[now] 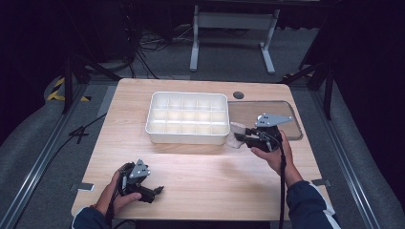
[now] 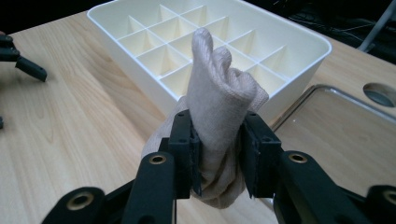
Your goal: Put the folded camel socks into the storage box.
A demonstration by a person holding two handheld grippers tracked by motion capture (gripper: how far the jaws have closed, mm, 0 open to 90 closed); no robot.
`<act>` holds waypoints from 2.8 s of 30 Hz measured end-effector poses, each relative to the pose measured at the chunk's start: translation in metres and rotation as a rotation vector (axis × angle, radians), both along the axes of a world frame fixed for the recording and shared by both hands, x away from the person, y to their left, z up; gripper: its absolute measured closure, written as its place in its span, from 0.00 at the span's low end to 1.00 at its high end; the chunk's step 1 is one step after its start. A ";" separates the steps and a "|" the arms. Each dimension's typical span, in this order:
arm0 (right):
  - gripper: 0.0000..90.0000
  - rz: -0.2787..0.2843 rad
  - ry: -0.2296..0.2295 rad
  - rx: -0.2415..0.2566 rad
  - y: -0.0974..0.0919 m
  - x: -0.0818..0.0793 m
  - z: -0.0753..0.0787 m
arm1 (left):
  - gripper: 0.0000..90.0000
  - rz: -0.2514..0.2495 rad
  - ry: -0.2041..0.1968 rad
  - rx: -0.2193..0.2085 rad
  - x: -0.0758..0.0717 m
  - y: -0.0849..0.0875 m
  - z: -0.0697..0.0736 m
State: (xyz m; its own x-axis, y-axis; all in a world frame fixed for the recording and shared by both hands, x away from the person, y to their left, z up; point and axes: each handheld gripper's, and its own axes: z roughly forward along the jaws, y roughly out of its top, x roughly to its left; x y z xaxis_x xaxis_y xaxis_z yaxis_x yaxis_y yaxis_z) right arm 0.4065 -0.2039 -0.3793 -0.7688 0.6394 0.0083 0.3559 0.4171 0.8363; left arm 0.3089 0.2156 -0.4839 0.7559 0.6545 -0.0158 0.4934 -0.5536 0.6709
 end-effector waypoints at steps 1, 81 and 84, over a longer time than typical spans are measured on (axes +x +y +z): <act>0.76 0.003 -0.002 -0.001 0.002 0.003 0.002 | 0.04 0.003 -0.002 0.001 0.000 0.000 0.000; 0.78 0.134 0.218 -0.351 0.128 0.093 -0.030 | 0.04 -0.001 -0.001 0.000 -0.001 0.001 0.000; 0.74 0.143 0.246 -0.405 0.130 0.095 -0.032 | 0.04 -0.001 -0.001 0.001 -0.001 0.001 0.000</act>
State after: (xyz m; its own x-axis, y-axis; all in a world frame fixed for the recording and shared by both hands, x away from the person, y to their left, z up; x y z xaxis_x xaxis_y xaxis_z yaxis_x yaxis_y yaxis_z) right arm 0.5012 -0.0734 -0.4114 -0.8557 0.5167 -0.0268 0.4375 0.7502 0.4959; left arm 0.3079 0.2168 -0.4839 0.7568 0.6535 -0.0145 0.4920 -0.5548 0.6709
